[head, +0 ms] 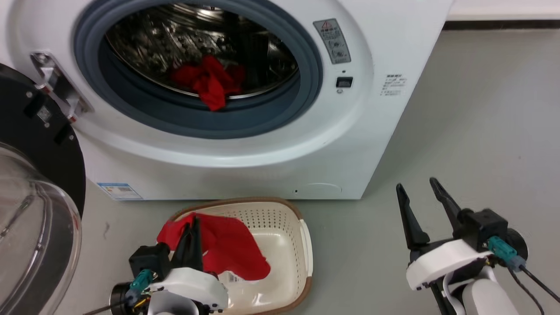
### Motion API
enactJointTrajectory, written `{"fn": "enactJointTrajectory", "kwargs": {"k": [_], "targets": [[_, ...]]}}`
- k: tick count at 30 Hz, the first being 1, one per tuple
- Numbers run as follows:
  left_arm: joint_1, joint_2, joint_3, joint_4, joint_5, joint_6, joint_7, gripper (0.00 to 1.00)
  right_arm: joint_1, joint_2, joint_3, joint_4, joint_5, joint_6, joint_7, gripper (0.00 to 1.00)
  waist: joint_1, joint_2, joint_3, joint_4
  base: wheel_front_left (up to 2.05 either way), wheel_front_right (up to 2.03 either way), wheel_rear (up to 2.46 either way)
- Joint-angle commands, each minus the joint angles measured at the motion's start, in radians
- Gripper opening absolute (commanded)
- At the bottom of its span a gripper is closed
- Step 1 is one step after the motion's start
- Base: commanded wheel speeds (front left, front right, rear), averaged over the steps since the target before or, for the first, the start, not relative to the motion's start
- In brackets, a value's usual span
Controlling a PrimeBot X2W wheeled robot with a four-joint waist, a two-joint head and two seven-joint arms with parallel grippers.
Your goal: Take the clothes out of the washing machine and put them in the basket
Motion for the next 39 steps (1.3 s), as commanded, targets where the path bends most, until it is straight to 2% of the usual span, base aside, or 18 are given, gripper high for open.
{"fn": "enactJointTrajectory", "kwargs": {"k": [1,11,22,31,35,36,37,38,39], "targets": [[-0.034,-0.001,-0.003,0.043,-0.006,0.004,-0.014,0.0,-0.024,0.001,0.002,-0.006,-0.005,-0.001,-0.004,1.0,0.0,0.0,0.055,0.003,0.0,0.0,0.0],[-0.265,-0.004,0.005,0.46,-0.088,-0.023,-0.057,0.0,-0.127,0.001,0.031,-0.027,-0.016,-0.001,-0.015,1.0,0.0,0.0,0.25,-0.01,0.0,0.0,0.0],[-0.529,-0.005,0.008,0.834,-0.139,-0.036,-0.071,0.0,-0.207,0.001,0.052,-0.022,-0.017,-0.001,-0.039,1.0,0.0,0.0,0.417,-0.047,0.0,0.0,0.0],[-0.624,-0.005,0.037,1.022,-0.204,-0.024,-0.067,0.0,-0.246,0.001,0.063,0.0,-0.01,-0.001,-0.06,1.0,0.0,0.0,0.488,-0.068,0.0,0.0,0.0],[-0.631,-0.005,0.04,1.042,-0.216,-0.042,-0.069,0.0,-0.258,0.001,0.068,0.009,-0.009,-0.001,-0.065,1.0,0.0,0.0,0.492,-0.071,0.0,0.0,0.0],[-0.63,-0.005,0.038,1.047,-0.219,-0.045,-0.07,0.02,-0.262,0.001,0.069,0.013,-0.009,-0.001,-0.065,1.0,0.0,0.0,0.492,-0.071,0.0,0.0,0.0],[-0.625,-0.005,0.039,1.052,-0.227,-0.053,-0.07,0.15,-0.262,0.001,0.07,0.017,-0.007,-0.001,-0.067,1.0,0.0,0.0,0.488,-0.072,0.0,0.0,0.0],[-0.619,-0.005,0.04,1.056,-0.232,-0.058,-0.07,0.32,-0.26,0.001,0.07,0.022,-0.007,-0.001,-0.069,1.0,0.0,0.0,0.481,-0.071,0.0,0.0,0.0],[-0.61,-0.005,0.039,1.059,-0.235,-0.061,-0.071,0.58,-0.258,0.001,0.07,0.028,-0.006,-0.001,-0.07,1.0,0.0,0.0,0.472,-0.07,0.0,0.0,0.0]]}}
